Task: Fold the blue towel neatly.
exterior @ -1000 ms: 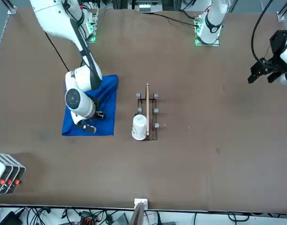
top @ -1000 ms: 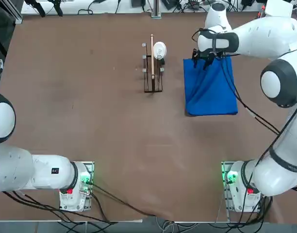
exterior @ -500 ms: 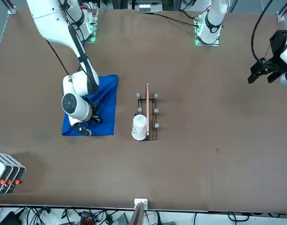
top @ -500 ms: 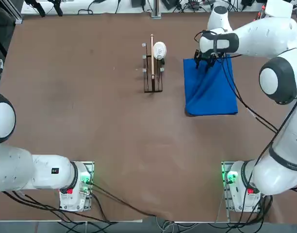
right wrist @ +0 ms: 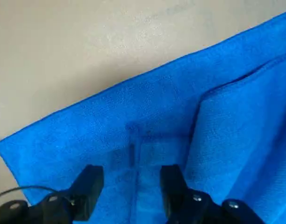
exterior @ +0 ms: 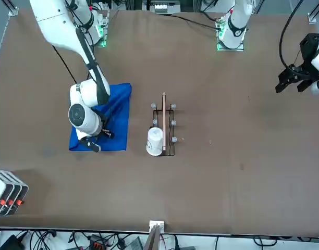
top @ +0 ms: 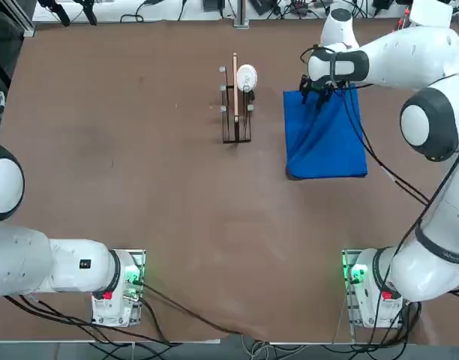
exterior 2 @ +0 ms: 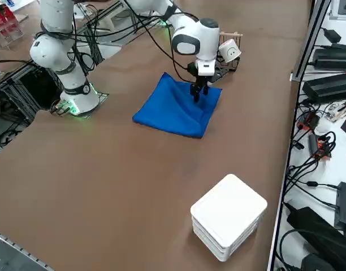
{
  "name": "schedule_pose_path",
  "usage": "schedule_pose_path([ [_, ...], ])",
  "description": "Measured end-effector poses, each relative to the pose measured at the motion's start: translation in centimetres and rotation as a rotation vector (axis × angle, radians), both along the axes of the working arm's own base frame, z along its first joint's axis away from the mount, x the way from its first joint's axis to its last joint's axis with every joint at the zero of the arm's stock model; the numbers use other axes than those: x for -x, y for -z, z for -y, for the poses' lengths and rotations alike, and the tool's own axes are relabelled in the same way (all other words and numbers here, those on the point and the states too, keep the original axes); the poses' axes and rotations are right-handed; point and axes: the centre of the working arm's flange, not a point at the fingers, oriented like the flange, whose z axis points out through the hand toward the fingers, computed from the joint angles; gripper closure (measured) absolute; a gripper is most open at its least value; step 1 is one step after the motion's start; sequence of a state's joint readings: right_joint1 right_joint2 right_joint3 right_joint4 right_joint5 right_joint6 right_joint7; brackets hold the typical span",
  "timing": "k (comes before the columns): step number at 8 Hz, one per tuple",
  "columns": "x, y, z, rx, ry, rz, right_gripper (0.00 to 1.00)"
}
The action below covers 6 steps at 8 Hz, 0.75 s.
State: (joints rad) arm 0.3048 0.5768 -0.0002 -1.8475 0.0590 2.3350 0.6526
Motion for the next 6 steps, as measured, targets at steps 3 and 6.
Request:
schedule_pose_path([
  [3, 0.02, 0.68, 0.10, 0.002, 0.016, -0.002, 0.27],
  [6, -0.15, 1.12, 0.99, 0.005, 0.031, -0.009, 0.31],
])
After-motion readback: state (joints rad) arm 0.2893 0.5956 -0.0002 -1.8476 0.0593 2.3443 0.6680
